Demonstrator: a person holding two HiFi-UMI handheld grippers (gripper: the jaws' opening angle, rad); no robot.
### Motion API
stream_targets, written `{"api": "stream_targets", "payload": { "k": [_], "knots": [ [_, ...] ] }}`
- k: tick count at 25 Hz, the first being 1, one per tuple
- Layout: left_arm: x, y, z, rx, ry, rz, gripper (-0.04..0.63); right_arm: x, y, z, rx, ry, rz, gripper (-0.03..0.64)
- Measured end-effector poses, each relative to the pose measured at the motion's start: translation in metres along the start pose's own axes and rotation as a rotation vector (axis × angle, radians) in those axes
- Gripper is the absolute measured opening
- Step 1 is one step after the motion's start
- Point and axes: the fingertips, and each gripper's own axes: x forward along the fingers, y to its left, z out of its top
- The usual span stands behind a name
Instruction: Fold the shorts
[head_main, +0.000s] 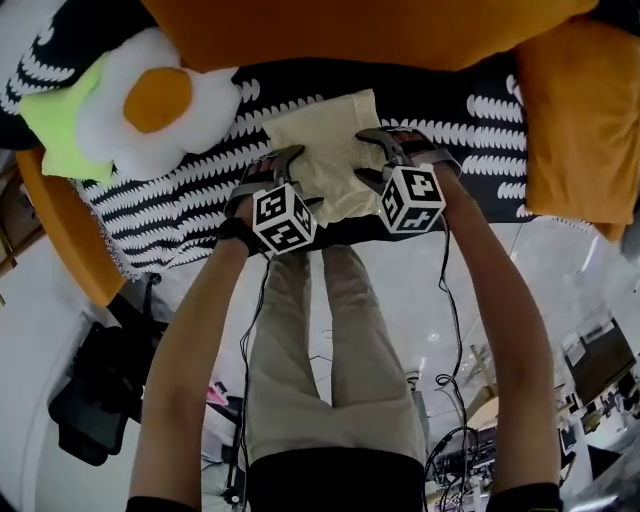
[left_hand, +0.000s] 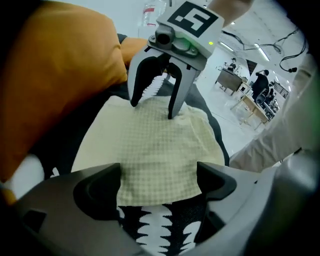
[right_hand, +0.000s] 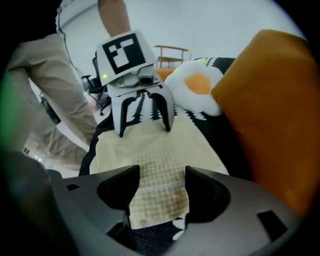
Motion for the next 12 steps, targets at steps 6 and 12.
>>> {"api": "stream_targets", "payload": {
  "k": [6, 12],
  "knots": [
    [0.013, 0.001, -0.017, 0.027, 0.021, 0.011, 0.483, 0.026, 0.014, 0.0, -0.096, 0.014, 0.025, 0.278],
    [-0.024, -0.009, -0.021, 0.078, 0.025, 0.019, 0.482, -0.015, 0.022, -0.003, -0.103, 0.041, 0.074, 0.342]
  ]
}}
